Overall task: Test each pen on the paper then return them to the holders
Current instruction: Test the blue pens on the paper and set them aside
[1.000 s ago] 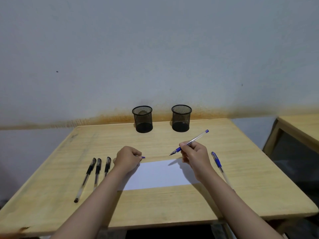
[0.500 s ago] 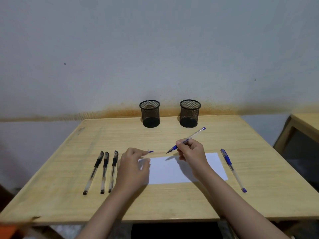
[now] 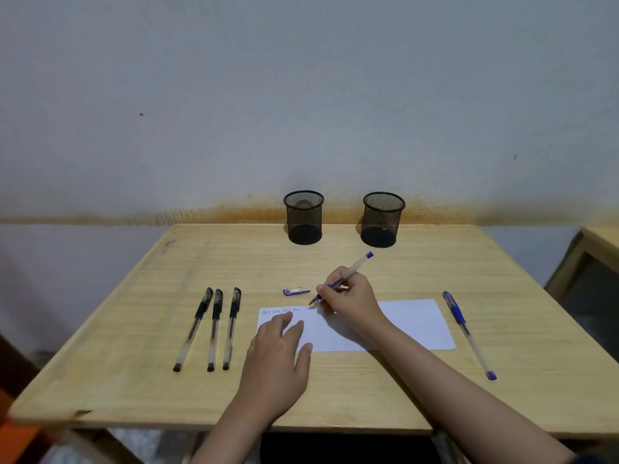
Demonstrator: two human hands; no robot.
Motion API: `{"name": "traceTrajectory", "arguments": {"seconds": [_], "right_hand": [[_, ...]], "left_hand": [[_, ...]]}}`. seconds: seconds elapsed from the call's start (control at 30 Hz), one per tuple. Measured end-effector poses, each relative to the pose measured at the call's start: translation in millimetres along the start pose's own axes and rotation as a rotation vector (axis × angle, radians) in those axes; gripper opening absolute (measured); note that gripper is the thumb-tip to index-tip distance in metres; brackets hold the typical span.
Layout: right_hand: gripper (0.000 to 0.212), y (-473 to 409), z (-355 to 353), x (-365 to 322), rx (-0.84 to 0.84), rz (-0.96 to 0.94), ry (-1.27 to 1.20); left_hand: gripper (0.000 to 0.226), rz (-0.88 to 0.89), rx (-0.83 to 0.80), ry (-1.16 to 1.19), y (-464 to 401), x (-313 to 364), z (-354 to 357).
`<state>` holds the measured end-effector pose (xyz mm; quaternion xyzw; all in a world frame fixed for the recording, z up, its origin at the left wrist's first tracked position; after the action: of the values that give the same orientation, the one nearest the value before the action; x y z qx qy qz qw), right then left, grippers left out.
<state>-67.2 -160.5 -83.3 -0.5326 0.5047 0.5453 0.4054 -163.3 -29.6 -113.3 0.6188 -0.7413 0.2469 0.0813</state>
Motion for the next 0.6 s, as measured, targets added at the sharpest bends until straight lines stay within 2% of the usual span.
{"name": "traceTrajectory", "arguments": {"seconds": [0.13,0.3,0.43,0.6], "right_hand": [[0.01,-4.9,9.1,-3.2,-0.051,0.025,-0.019],[0.026,-18.5,19.8,4.3,0.079,0.006,-0.022],[0.022,-20.2,20.4,12.1,0.119,-0.049,0.009],[0.02,-20.0,20.5,14.7,0.1,-0.083,0.054]], "left_hand": [[0.047,0.019,-0.021,-0.057,0.1,-1.1,2.1],[0.051,0.015,-0.055,-0.102,0.5,-3.0,5.1],[0.059,0.01,-0.071,-0.117,0.8,-2.8,5.6],[0.05,0.012,-0.073,-0.101,1.5,-2.6,6.3]]}}
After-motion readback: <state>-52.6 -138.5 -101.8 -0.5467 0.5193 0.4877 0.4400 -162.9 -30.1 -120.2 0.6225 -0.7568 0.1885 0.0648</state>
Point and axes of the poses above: each hand's wrist, its own y-axis away from the middle knuckle, its own z-axis out of the palm, x = y × z, the point moved 1 cm from there along -y, towards the middle knuckle, and after that the axes turned 10 degrees about z, right-handed, at the moved point
